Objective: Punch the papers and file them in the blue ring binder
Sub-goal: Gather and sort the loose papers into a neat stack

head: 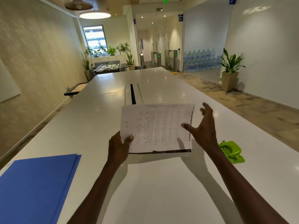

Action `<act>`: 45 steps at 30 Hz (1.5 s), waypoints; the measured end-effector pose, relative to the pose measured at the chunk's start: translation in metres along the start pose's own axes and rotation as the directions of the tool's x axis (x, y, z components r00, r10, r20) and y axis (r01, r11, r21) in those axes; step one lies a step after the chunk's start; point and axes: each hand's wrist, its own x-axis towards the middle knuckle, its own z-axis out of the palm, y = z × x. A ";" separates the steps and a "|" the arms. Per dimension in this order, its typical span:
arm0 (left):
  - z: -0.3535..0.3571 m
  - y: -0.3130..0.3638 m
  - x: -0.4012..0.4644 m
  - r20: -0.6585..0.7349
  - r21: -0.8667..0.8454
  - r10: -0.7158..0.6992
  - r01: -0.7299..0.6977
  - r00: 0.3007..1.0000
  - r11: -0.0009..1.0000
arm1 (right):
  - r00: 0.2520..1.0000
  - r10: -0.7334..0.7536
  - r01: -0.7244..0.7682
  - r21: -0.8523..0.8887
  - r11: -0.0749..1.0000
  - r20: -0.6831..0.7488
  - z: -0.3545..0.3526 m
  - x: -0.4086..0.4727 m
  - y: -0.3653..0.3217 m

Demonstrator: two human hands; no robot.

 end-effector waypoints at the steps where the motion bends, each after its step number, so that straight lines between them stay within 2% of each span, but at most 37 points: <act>1: -0.004 0.006 0.007 0.000 0.033 0.043 -0.043 0.999 0.999 | 0.992 -0.120 0.116 -0.101 0.988 -0.036 -0.004 0.006 -0.010; 3: -0.013 0.021 0.020 0.033 0.103 0.137 -0.140 0.990 0.985 | 0.938 -0.346 0.332 -0.240 0.912 -0.016 -0.010 0.017 -0.031; 5: -0.020 0.036 0.029 0.108 0.126 0.228 -0.240 0.968 0.962 | 0.897 -0.429 0.442 -0.265 0.857 0.108 -0.010 0.024 -0.049; 9: -0.034 0.063 0.038 0.248 0.147 0.305 -0.346 0.920 0.927 | 0.846 -0.325 0.380 -0.050 0.924 0.423 -0.010 0.029 -0.070; 11: -0.039 0.073 0.039 0.244 0.205 0.362 -0.413 0.900 0.888 | 0.833 -0.333 0.384 -0.030 0.923 0.443 -0.010 0.028 -0.070; 13: -0.043 0.079 0.038 0.143 0.196 0.417 -0.439 0.897 0.877 | 0.856 -0.309 0.323 0.039 0.946 0.415 -0.007 0.022 -0.065; 14: -0.043 0.080 0.037 0.057 0.172 0.412 -0.416 0.909 0.893 | 0.870 -0.285 0.272 0.091 0.958 0.403 -0.006 0.018 -0.061; 16: -0.039 0.079 0.033 -0.120 0.103 0.298 -0.287 0.947 0.952 | 0.899 -0.214 0.138 0.217 0.966 0.383 -0.004 0.011 -0.054; 18: -0.032 0.077 0.027 -0.168 -0.059 0.107 -0.119 0.980 0.991 | 0.920 -0.115 -0.022 0.343 0.939 0.374 -0.004 0.006 -0.048; 19: -0.027 0.076 0.023 -0.127 -0.167 0.008 -0.029 0.992 0.986 | 0.924 -0.068 -0.092 0.391 0.916 0.377 -0.004 0.005 -0.045; 21: -0.017 0.072 0.014 0.045 -0.387 -0.125 0.133 0.991 0.913 | 0.921 -0.008 -0.180 0.445 0.877 0.389 -0.005 0.003 -0.042; 23: -0.006 0.069 0.004 0.211 -0.481 -0.139 0.226 0.968 0.847 | 0.919 0.019 -0.220 0.471 0.854 0.395 -0.006 0.000 -0.040; 25: 0.005 0.065 -0.007 0.265 -0.483 -0.112 0.232 0.958 0.844 | 0.919 0.040 -0.243 0.485 0.840 0.391 -0.008 -0.002 -0.039; 31: 0.028 0.064 -0.028 0.183 -0.503 -0.144 0.218 0.973 0.836 | 0.918 0.074 -0.273 0.490 0.828 0.389 -0.015 -0.012 -0.022; 35: 0.044 0.051 -0.054 0.187 -0.448 -0.170 0.238 0.968 0.862 | 0.893 0.160 -0.342 0.404 0.848 0.422 -0.011 -0.032 0.003; 39: 0.047 0.055 -0.057 0.160 -0.440 -0.166 0.221 0.973 0.870 | 0.890 0.158 -0.342 0.396 0.852 0.428 -0.017 -0.035 0.008; 45: 0.061 0.059 -0.061 0.156 -0.305 -0.196 0.236 0.968 0.923 | 0.893 0.175 -0.344 0.377 0.860 0.415 -0.020 -0.040 0.016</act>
